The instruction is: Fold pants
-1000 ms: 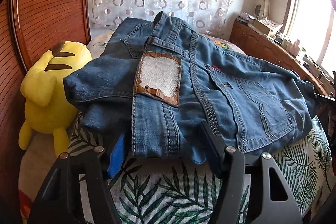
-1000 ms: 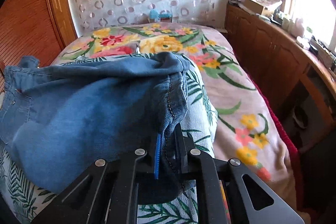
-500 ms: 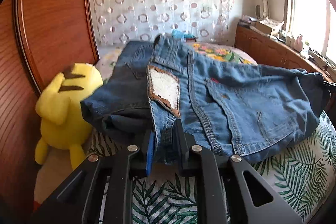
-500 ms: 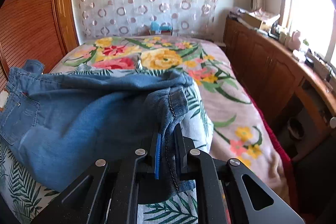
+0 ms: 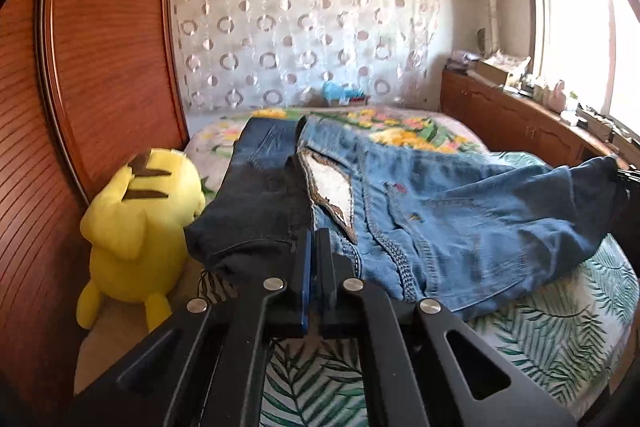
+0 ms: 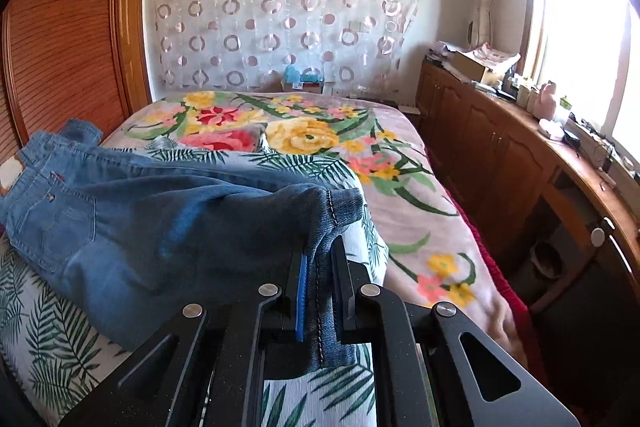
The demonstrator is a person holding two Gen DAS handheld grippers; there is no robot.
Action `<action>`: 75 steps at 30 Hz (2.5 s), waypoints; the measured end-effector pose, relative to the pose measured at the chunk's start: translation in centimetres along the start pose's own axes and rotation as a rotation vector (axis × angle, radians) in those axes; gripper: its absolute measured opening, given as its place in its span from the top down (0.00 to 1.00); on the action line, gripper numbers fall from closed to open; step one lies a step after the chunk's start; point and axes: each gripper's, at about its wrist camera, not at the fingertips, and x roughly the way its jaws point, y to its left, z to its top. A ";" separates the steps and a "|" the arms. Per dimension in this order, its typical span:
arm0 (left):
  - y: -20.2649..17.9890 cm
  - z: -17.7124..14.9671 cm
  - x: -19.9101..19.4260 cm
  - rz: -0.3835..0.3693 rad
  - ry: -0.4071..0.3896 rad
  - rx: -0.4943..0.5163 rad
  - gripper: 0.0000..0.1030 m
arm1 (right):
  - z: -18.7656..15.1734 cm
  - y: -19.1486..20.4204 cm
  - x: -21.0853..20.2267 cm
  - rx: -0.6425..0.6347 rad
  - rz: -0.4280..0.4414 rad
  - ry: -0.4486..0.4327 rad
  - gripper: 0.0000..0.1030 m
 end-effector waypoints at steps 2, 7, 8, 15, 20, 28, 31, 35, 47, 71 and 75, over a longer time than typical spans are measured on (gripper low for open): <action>0.1 -0.4 1.1 0.012 0.015 0.007 0.97 | -0.3 0.5 0.7 -0.023 -0.019 0.008 0.91; 0.9 -1.3 2.8 0.013 0.053 -0.018 0.97 | -0.2 0.6 3.3 -0.014 -0.032 0.040 0.91; 1.2 -1.4 3.1 0.008 0.064 -0.030 0.97 | -0.2 0.5 3.9 -0.011 -0.032 0.051 0.91; 1.7 -3.0 4.8 -0.019 0.151 -0.056 0.67 | 0.2 0.1 6.7 0.008 -0.025 0.097 0.91; 1.4 -3.7 5.1 -0.076 0.175 -0.075 0.59 | 0.5 -0.6 6.9 0.005 -0.020 0.113 0.91; 1.3 -3.6 6.1 -0.070 0.223 -0.065 0.81 | 0.6 -1.0 6.8 0.017 -0.009 0.119 0.91; 0.3 -3.3 4.6 -0.038 0.184 -0.018 0.87 | 0.2 -0.6 5.6 0.003 -0.027 0.090 0.91; 0.6 -2.2 2.1 -0.011 0.115 -0.022 0.98 | 0.3 -0.3 4.1 0.000 -0.043 0.046 0.91; 1.9 -0.9 -3.1 -0.010 0.005 -0.032 0.98 | 0.1 0.6 -2.4 -0.025 -0.040 -0.043 0.91; 2.6 -7.1 -8.4 -0.008 0.060 -0.003 0.98 | -10.3 -3.4 -7.8 0.112 0.102 0.074 0.91; 2.0 -7.0 -9.1 -0.011 0.055 0.014 0.89 | -10.6 -4.0 -7.6 0.146 0.116 0.088 0.89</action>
